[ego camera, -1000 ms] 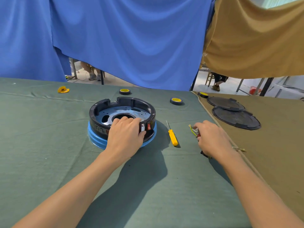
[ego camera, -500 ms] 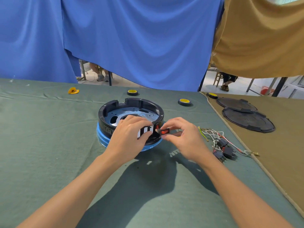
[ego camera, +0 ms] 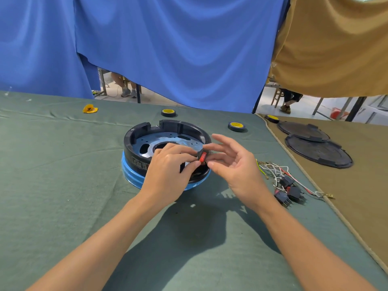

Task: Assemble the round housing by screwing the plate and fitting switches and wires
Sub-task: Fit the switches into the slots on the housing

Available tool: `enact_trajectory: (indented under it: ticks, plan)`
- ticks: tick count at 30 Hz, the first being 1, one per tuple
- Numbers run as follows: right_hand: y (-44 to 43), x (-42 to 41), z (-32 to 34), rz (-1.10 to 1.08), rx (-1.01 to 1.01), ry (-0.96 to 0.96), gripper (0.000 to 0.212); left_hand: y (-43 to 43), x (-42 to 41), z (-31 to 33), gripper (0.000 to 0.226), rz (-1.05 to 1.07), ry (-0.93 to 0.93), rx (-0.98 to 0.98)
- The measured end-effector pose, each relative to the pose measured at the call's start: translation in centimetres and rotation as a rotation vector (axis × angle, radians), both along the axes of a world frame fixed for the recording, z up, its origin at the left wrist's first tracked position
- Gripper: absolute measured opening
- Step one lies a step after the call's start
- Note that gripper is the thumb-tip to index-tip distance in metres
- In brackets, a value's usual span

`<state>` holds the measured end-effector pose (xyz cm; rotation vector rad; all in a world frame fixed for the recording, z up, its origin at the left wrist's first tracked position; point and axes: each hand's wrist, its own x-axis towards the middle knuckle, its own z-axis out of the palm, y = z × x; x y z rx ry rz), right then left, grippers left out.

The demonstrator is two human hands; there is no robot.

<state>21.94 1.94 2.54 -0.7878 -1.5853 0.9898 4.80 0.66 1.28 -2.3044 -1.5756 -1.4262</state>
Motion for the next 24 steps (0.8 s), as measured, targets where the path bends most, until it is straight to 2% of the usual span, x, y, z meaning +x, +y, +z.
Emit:
enact_trajectory:
  ticks: [11,18,24]
  plan:
    - [0.01,-0.12,-0.36,0.051,-0.039,0.040,0.050,-0.37,0.28,-0.34,0.006,-0.007,0.046,0.050]
    - [0.26,-0.03,-0.73,0.079,-0.077,0.090,0.047,-0.49,0.17,-0.50,0.019,0.004,0.091,0.086]
    - [0.32,0.32,-1.02,0.085,-0.084,0.109,0.044,-0.41,0.05,-0.67,0.025,-0.001,0.056,0.102]
